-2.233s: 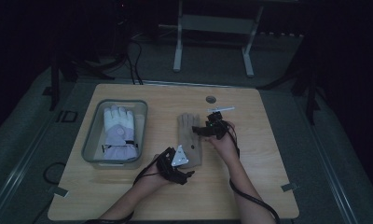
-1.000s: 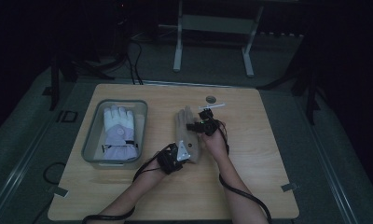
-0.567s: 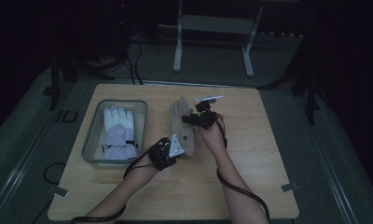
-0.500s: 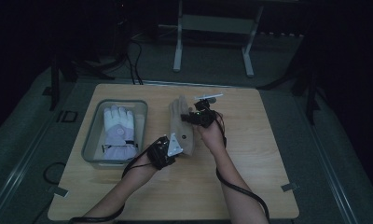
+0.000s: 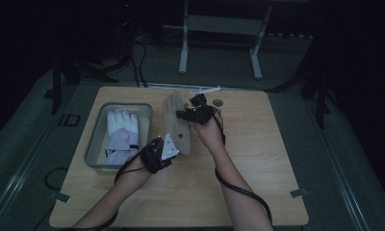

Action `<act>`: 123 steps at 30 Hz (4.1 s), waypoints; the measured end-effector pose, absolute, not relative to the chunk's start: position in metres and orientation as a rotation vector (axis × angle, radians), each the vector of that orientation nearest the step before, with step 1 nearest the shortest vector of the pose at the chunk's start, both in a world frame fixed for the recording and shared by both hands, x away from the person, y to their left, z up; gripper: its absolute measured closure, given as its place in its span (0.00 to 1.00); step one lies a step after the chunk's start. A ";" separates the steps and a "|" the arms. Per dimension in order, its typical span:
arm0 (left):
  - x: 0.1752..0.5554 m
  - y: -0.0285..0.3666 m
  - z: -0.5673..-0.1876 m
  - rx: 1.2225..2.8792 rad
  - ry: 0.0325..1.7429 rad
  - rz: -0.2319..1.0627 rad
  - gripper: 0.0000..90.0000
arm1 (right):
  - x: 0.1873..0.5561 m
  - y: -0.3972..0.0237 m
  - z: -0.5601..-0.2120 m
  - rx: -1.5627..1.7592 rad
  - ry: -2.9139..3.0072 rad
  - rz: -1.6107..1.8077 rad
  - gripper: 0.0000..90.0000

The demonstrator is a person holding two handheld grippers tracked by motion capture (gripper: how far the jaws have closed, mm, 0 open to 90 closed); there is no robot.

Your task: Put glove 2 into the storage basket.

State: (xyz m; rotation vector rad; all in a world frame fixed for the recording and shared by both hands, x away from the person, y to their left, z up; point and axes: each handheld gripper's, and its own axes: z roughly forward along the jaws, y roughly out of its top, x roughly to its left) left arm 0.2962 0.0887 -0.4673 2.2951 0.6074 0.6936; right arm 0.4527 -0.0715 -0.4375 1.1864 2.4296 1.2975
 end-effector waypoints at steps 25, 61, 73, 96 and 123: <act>0.279 0.169 -0.458 2.283 0.763 0.762 0.90 | 0.454 0.029 -0.429 1.038 2.526 1.340 0.75; 0.286 0.231 -0.491 2.324 0.980 0.625 0.90 | 0.466 0.122 -0.485 0.993 2.687 1.175 0.74; 0.284 0.234 -0.484 2.269 1.007 0.547 0.67 | 0.466 0.108 -0.483 0.976 2.716 1.183 0.50; 0.274 0.206 -0.474 2.062 0.980 0.513 0.18 | 0.435 0.037 -0.464 0.814 2.692 1.308 0.21; 0.283 0.126 -0.497 2.097 0.832 0.340 0.18 | 0.420 -0.060 -0.488 0.850 2.647 1.218 0.19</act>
